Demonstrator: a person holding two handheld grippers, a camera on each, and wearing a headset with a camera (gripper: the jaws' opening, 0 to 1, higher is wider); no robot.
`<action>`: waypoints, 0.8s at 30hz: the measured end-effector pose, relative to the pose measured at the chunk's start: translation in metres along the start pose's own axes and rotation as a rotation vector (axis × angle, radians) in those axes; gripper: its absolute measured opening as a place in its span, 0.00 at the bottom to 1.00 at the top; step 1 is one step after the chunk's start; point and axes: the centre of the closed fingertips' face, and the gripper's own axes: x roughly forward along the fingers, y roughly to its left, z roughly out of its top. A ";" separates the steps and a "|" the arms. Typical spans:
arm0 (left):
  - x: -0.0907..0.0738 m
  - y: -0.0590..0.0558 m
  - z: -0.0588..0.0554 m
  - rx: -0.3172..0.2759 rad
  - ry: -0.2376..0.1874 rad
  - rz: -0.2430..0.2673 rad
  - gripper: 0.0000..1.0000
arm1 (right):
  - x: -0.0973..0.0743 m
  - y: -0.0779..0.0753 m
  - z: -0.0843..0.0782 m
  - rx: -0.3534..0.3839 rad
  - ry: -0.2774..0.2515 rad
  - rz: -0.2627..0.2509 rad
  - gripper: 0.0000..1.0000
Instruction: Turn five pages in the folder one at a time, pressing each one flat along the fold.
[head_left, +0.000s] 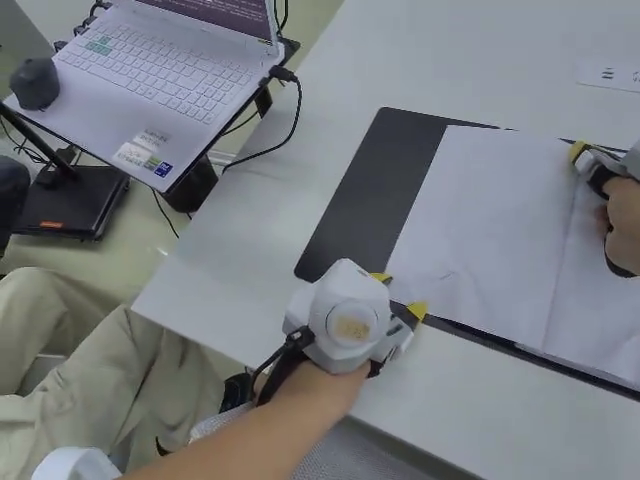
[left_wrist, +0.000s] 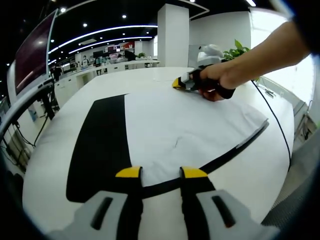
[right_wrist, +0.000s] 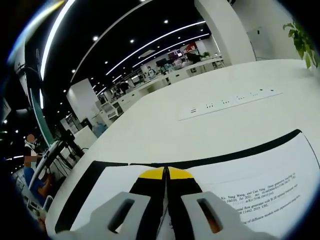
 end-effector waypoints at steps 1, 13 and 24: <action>0.000 0.000 0.000 0.000 0.000 0.000 0.28 | 0.001 -0.001 -0.001 -0.003 -0.001 -0.001 0.00; 0.001 0.000 0.001 0.002 0.001 0.000 0.28 | -0.014 0.003 -0.010 -0.019 0.007 0.026 0.00; 0.002 0.000 0.000 0.002 -0.002 -0.001 0.28 | -0.041 0.013 -0.028 0.017 0.021 0.046 0.00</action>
